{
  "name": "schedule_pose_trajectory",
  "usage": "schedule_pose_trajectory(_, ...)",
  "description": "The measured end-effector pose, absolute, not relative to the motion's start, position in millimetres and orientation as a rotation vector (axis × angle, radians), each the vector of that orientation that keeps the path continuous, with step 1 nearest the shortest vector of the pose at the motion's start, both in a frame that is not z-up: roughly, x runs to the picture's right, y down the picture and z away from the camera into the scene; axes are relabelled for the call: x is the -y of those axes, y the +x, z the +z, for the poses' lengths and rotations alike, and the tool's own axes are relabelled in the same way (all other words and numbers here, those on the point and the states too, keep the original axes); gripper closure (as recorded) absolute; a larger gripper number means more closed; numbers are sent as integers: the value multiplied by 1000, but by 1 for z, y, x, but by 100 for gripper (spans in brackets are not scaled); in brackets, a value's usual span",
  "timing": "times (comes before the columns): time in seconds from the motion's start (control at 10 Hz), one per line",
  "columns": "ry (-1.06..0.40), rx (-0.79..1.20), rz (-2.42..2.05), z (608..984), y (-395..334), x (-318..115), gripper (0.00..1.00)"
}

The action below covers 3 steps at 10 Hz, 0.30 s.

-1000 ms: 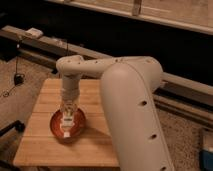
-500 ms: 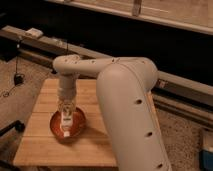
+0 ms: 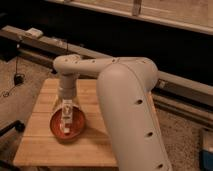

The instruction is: Place the bottle in the ceramic bowl

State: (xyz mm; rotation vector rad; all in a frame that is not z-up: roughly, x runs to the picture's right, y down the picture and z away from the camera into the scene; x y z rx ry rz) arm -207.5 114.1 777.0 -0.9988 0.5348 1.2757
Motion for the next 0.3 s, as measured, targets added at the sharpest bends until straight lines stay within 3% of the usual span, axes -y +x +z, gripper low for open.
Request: schedule_pose_trajectory(0.3, -999, -535, 1274, 777, -209, -114, 20)
